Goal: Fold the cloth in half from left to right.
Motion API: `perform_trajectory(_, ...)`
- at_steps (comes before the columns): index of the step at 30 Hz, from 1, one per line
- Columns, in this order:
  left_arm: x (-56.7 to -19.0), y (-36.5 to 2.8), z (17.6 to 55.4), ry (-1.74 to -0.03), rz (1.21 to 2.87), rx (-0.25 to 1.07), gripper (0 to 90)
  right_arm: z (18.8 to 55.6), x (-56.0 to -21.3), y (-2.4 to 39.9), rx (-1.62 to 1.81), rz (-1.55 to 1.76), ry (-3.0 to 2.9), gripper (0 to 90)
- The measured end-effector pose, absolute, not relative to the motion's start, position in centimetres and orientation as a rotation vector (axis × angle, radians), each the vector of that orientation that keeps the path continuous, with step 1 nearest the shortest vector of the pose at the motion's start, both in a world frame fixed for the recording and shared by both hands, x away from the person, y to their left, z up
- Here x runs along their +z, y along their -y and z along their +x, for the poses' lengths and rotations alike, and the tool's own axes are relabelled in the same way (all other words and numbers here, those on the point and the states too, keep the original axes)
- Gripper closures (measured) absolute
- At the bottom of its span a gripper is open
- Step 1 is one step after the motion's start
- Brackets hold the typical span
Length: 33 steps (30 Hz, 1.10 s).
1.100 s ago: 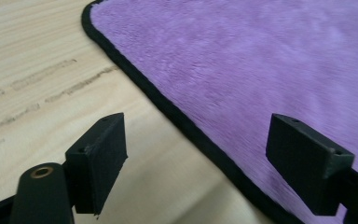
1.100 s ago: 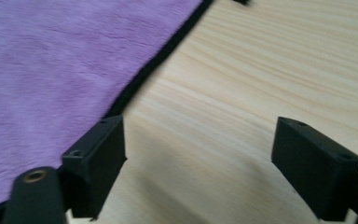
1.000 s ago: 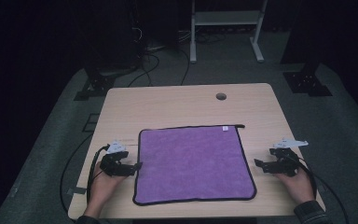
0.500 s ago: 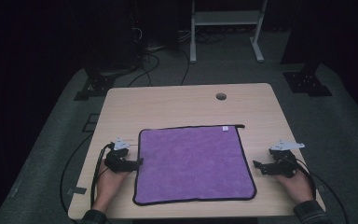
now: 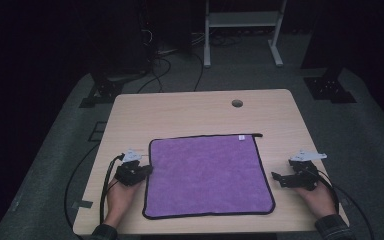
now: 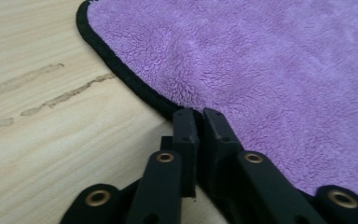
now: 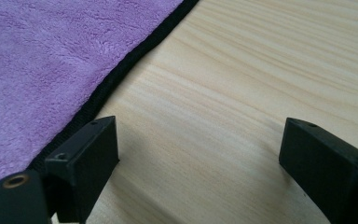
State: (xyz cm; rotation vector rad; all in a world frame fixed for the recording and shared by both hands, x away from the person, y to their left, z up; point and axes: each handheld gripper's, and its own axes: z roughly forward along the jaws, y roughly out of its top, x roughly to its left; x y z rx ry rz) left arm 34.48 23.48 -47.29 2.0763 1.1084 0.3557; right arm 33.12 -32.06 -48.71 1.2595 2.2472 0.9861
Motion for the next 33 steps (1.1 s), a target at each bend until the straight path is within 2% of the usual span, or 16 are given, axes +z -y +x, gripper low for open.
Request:
perform_trajectory(13, -46.6, -25.1, 35.0, -1.130, 2.061, 0.340, 85.5, 33.1, -48.7, 32.1, 0.986, 1.258, -2.248, 10.7)
perform_trajectory(24, -45.8, -29.1, 36.3, -1.237, 2.046, 0.454, 85.5, 33.1, -48.7, 32.1, 0.987, 1.254, -2.253, 10.6)
perform_trajectory(33, -44.4, -29.3, 36.0, -1.178, 1.952, 0.397, 85.4, 33.1, -48.7, 32.1, 0.989, 1.252, -2.253, 10.6)
